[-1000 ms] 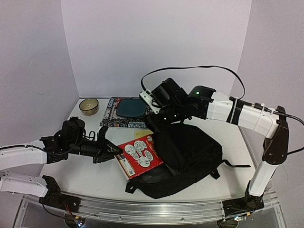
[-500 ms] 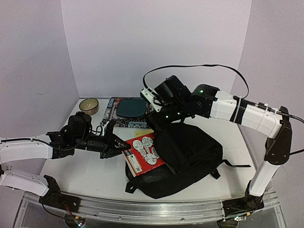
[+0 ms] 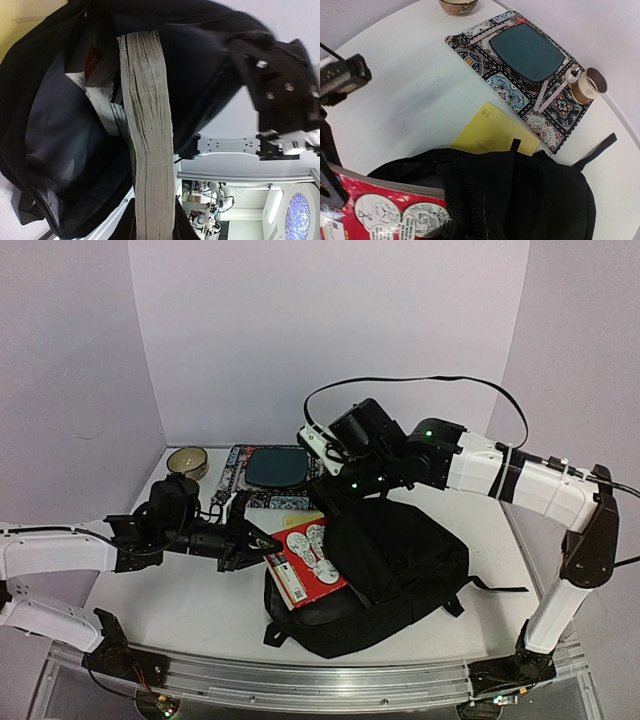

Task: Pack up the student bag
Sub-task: Place the book in the largest pocket of the bag.

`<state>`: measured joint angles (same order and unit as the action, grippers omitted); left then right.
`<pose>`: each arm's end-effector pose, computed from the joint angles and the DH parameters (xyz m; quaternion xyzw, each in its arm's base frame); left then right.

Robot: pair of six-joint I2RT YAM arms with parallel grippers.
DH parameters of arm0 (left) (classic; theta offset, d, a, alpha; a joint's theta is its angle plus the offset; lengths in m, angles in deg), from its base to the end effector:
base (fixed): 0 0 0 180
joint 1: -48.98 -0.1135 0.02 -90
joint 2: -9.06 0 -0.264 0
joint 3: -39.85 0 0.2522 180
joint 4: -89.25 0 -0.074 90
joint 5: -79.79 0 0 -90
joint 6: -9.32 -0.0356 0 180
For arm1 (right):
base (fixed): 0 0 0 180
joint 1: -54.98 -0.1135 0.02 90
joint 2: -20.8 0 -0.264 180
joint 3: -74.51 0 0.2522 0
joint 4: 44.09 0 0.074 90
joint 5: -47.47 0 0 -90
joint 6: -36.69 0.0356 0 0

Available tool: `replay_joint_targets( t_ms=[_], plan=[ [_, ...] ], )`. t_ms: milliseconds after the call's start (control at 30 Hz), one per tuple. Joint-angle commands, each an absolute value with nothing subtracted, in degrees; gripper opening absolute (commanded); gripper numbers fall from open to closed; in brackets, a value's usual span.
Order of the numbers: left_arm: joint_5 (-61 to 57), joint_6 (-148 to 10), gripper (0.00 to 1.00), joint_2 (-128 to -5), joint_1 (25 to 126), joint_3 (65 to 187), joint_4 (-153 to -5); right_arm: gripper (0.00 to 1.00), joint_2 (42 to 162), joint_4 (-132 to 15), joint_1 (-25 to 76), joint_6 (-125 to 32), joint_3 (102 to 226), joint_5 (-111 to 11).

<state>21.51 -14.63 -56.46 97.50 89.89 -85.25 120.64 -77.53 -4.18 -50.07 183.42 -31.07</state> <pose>0.1522 -0.2005 0.2491 0.0322 0.8070 -0.5802 0.1051 0.2180 0.3513 0.3684 -0.3443 0.7640 0.2076 0.5047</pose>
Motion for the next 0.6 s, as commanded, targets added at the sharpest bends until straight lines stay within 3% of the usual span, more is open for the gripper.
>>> replay_joint_targets(
  t_ms=[0, 167, 567],
  plan=[
    [21.25, -15.93, 0.0, -61.85, 98.91, 94.9, -94.99, 0.0, 116.74, -72.88, -4.23, -48.93, 183.47, -33.06],
    [21.06, -15.1, 0.0, -68.84, 100.54, 97.76, -102.65, 0.0, 116.48, -72.31, -4.25, -48.07, 183.05, -34.53],
    [15.42, -17.18, 0.0, -90.47, 105.92, 113.3, -105.38, 0.0, 115.24, -70.78, -4.27, -47.37, 181.18, -35.27]
  ],
)
